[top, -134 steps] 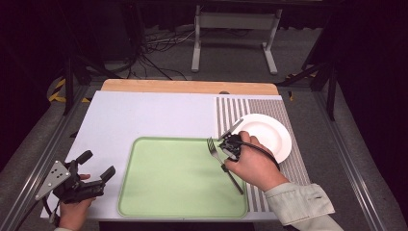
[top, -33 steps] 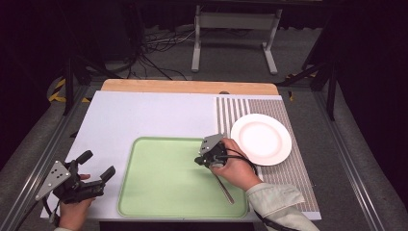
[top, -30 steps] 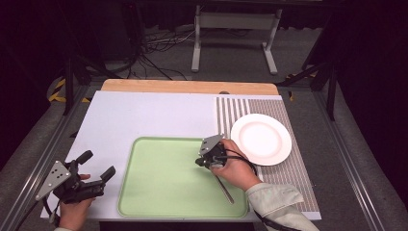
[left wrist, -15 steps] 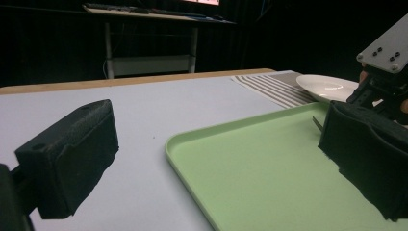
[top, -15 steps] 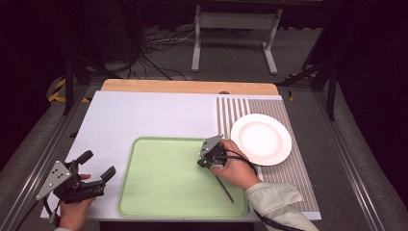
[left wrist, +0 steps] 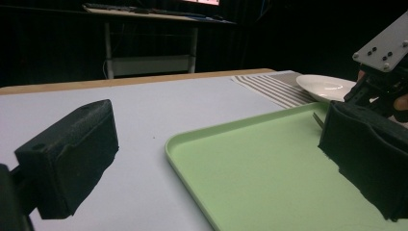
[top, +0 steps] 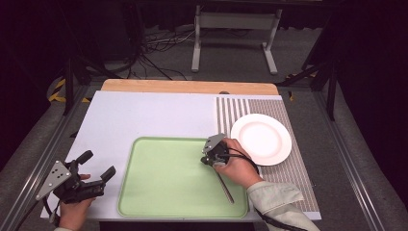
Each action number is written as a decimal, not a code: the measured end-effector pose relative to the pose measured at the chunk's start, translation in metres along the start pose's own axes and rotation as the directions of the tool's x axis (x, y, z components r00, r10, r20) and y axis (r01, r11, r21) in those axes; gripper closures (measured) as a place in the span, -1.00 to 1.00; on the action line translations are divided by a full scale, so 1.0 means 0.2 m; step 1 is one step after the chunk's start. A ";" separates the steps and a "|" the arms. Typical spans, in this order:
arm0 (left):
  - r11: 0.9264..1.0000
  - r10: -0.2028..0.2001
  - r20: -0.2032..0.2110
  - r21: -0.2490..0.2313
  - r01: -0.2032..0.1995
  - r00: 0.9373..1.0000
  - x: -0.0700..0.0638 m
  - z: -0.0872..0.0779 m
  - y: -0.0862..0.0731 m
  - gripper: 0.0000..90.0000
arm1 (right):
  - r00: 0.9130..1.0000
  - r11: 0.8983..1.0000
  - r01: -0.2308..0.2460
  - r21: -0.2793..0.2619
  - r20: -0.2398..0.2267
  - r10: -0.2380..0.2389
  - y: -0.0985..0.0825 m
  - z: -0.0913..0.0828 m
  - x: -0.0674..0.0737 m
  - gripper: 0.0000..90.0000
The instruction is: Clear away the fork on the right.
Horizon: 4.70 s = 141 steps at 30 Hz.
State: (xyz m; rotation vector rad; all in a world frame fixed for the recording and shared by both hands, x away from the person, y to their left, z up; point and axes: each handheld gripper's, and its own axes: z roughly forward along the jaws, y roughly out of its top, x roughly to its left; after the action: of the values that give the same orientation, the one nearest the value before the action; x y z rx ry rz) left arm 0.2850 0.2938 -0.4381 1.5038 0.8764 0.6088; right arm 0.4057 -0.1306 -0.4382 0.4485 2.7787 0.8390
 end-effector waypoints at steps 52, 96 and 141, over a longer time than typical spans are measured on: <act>1.000 0.002 0.002 0.006 -0.002 1.000 0.00 0.02 0.00 -0.98 | 0.982 0.986 -0.128 -0.109 0.121 0.141 -0.10 -0.25 -0.13 0.50; 1.000 -0.003 0.005 0.004 0.002 1.000 -0.01 0.03 0.00 -0.99 | 0.966 0.867 -0.063 -0.494 0.189 0.177 -0.40 -0.82 0.04 -0.68; 1.000 -0.016 0.007 0.013 0.016 1.000 -0.01 0.04 -0.01 -0.99 | 0.913 0.766 -0.196 -0.612 0.171 0.370 -1.04 -0.65 0.07 -0.70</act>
State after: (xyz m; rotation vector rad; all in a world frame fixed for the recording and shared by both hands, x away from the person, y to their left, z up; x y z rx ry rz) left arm 0.2904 0.2883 -0.4410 1.5082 0.8875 0.5870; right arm 0.3097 -0.3567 -0.4518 0.8073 2.0594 1.5009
